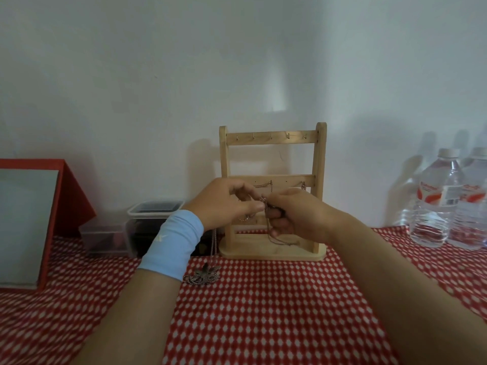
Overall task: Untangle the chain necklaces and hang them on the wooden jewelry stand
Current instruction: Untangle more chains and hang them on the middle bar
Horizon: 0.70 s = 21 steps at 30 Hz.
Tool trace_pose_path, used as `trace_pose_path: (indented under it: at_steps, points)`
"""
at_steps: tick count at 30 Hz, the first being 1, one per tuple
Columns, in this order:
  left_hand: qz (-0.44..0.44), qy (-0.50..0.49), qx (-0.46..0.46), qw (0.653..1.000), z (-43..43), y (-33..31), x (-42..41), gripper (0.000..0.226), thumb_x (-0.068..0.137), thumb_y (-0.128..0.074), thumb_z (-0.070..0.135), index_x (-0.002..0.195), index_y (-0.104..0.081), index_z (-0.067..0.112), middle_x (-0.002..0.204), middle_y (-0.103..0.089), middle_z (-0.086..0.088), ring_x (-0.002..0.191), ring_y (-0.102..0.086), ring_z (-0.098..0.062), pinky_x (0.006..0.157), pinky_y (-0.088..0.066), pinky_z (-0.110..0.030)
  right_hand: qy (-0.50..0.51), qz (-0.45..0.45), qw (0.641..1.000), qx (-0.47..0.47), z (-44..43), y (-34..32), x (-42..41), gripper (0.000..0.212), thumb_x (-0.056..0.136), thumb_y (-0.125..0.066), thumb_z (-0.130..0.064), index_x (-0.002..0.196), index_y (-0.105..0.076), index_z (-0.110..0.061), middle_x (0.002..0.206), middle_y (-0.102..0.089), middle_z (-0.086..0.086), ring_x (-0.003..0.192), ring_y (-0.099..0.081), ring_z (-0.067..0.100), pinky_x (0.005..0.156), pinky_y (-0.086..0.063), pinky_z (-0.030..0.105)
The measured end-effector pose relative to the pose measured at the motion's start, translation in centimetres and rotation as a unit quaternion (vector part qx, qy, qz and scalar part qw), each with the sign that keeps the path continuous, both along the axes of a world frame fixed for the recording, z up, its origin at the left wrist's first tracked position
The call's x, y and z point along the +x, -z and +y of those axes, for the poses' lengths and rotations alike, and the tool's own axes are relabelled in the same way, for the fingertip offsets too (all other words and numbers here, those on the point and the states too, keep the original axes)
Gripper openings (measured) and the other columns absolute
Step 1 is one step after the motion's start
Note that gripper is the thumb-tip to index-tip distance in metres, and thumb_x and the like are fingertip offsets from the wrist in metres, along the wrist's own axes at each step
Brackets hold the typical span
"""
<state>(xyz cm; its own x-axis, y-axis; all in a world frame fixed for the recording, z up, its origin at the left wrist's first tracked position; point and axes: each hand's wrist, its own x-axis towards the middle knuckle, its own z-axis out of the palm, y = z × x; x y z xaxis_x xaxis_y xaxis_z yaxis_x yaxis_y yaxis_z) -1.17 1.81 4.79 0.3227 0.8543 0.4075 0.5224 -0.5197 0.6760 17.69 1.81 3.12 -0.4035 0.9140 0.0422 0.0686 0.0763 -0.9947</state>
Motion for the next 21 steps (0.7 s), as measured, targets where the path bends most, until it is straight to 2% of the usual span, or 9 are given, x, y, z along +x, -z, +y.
trace_pose_path:
  at_steps: [3,4,6,8,11,13,17,19,21]
  points:
    - [-0.008,-0.014,0.012,1.0,0.2,0.0,-0.1,0.012,0.076,-0.082,0.027,0.082,-0.073,0.033,0.082,-0.073,0.015,0.084,-0.067,0.001,0.083,-0.049,-0.02,0.008,0.017,1.0,0.002,-0.1,0.0,-0.3,0.032,0.109,-0.046,-0.026,0.1,-0.075,-0.014,0.058,-0.035,-0.005,0.048,-0.032,0.01,0.057,-0.051,0.028]
    - [-0.011,-0.011,0.005,1.0,0.3,0.0,-0.1,0.011,0.076,-0.081,0.026,0.083,-0.074,0.031,0.081,-0.075,0.013,0.084,-0.069,-0.001,0.086,-0.052,-0.024,0.013,0.026,1.0,-0.001,-0.1,0.0,-0.5,0.032,0.109,-0.047,-0.03,0.106,-0.073,-0.011,0.058,-0.035,-0.005,0.048,-0.032,0.01,0.056,-0.05,0.028]
    - [-0.01,-0.006,-0.003,1.0,0.2,-0.1,-0.1,0.008,0.078,-0.08,0.024,0.084,-0.076,0.026,0.081,-0.077,0.008,0.083,-0.072,-0.006,0.088,-0.055,-0.03,0.024,0.038,0.999,-0.005,-0.2,0.1,-0.6,0.035,0.106,-0.05,-0.041,0.1,-0.068,-0.011,0.059,-0.035,-0.005,0.049,-0.031,0.011,0.056,-0.048,0.029]
    - [-0.002,-0.003,0.004,1.0,0.2,-0.2,-0.2,0.006,0.08,-0.077,0.022,0.085,-0.076,0.025,0.08,-0.076,0.009,0.081,-0.071,-0.005,0.085,-0.055,-0.027,0.024,0.011,0.999,0.019,-0.2,0.0,-0.5,0.036,0.101,-0.057,-0.047,0.096,-0.07,-0.014,0.059,-0.033,-0.005,0.049,-0.03,0.012,0.054,-0.045,0.028]
    - [0.026,0.0,0.0,1.0,0.2,-0.6,-0.5,0.011,0.083,-0.074,0.018,0.089,-0.076,0.026,0.081,-0.073,0.012,0.078,-0.067,-0.002,0.077,-0.052,-0.022,0.02,-0.043,0.997,0.053,-0.2,0.1,0.0,0.031,0.098,-0.064,-0.04,0.098,-0.075,-0.011,0.06,-0.039,-0.005,0.051,-0.035,0.011,0.052,-0.042,0.025]
    - [0.063,-0.005,0.001,0.998,0.1,-0.8,-0.9,0.014,0.085,-0.073,0.018,0.094,-0.076,0.029,0.089,-0.072,0.012,0.083,-0.067,-0.002,0.08,-0.052,-0.021,0.031,-0.055,0.996,0.055,-0.1,0.3,0.2,0.029,0.1,-0.063,-0.034,0.082,-0.076,-0.016,0.064,-0.048,-0.003,0.053,-0.042,0.011,0.057,-0.045,0.026]
    - [0.12,-0.027,0.02,0.992,0.0,-1.0,-1.0,0.01,0.088,-0.07,0.023,0.092,-0.075,0.031,0.091,-0.069,0.015,0.076,-0.059,0.003,0.072,-0.044,-0.017,0.063,-0.072,0.994,0.055,0.3,0.9,-0.4,0.03,0.102,-0.059,-0.032,0.083,-0.075,-0.014,0.075,-0.061,0.001,0.067,-0.056,0.013,0.077,-0.053,0.034]
    - [0.115,-0.033,0.019,0.993,0.1,-0.9,-0.9,0.008,0.09,-0.067,0.023,0.086,-0.072,0.028,0.088,-0.068,0.012,0.075,-0.06,-0.001,0.072,-0.044,-0.02,0.067,-0.053,0.995,0.045,0.3,1.1,-0.8,0.033,0.105,-0.055,-0.031,0.08,-0.069,-0.014,0.079,-0.067,0.001,0.077,-0.062,0.017,0.085,-0.055,0.037]
    - [0.088,-0.03,0.008,0.996,0.2,-0.8,-0.7,0.012,0.092,-0.062,0.022,0.082,-0.069,0.025,0.086,-0.067,0.007,0.079,-0.061,-0.008,0.075,-0.046,-0.025,0.055,0.006,0.998,0.0,0.4,1.2,-1.2,0.036,0.107,-0.049,-0.033,0.079,-0.061,-0.014,0.078,-0.07,0.004,0.077,-0.067,0.021,0.083,-0.057,0.04]
